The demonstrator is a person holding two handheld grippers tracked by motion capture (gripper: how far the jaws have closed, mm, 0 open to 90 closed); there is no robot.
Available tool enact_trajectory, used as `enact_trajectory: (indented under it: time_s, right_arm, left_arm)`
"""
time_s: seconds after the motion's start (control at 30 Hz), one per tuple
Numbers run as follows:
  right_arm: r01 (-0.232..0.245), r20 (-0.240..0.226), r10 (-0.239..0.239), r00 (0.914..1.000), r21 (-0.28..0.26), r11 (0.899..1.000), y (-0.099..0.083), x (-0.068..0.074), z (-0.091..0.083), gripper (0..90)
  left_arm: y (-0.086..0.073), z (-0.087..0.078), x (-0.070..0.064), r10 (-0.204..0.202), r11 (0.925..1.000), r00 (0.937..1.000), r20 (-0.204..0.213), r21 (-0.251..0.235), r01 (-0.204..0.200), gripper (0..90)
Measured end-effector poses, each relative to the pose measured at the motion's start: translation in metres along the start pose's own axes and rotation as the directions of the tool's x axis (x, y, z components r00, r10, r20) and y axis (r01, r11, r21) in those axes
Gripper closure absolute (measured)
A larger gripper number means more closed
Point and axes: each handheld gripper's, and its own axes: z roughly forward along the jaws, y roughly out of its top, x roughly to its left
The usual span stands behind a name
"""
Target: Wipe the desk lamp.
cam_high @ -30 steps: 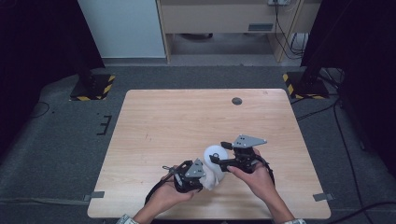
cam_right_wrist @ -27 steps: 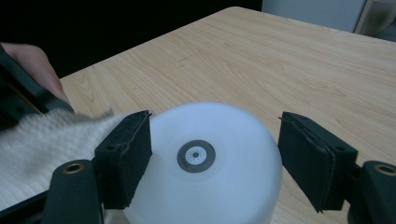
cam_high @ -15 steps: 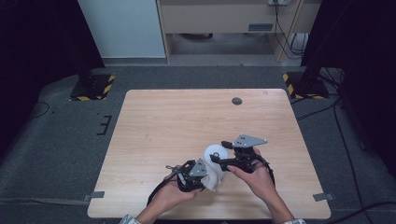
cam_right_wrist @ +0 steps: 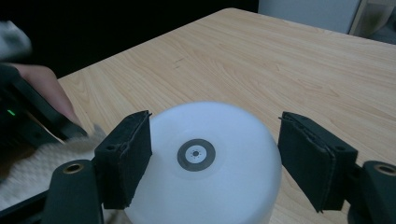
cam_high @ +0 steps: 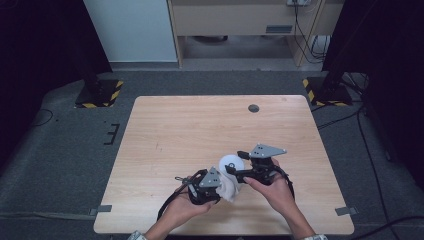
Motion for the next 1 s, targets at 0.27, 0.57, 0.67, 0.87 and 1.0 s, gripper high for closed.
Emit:
enact_trajectory:
  time_s: [0.27, 0.57, 0.67, 0.87, 1.0]
  right_arm:
    - [0.001, -0.002, -0.001, 1.0, 0.0, 1.0, 0.0, 0.0, 0.0, 26.6]
    - [0.002, -0.003, -0.002, 1.0, 0.0, 1.0, 0.0, 0.0, 0.0, 26.6]
    - [-0.001, -0.004, 0.001, 1.0, -0.001, 1.0, 0.0, 0.0, 0.0, 26.6]
    - [-0.001, -0.002, 0.001, 1.0, -0.002, 1.0, 0.0, 0.0, 0.0, 26.6]
    - [0.002, -0.002, -0.002, 1.0, -0.001, 1.0, 0.0, 0.0, 0.0, 26.6]
  left_arm:
    - [0.002, 0.01, -0.007, 0.041, 0.9985, 0.9991, -0.014, 0.036, -0.04, 76.8]
    - [0.016, 0.01, -0.014, 0.042, 0.9983, 0.999, -0.012, -0.04, -0.043, 76.7]
    - [0.011, 0.018, -0.01, 0.037, 0.9993, 0.9993, -0.004, 0.004, -0.036, 76.6]
    - [0.005, 0.032, -0.012, 0.051, 0.9963, 0.9986, -0.012, 0.07, -0.05, 76.6]
    - [0.013, 0.021, -0.015, 0.054, 0.9985, 0.9984, -0.014, -0.005, -0.055, 76.6]
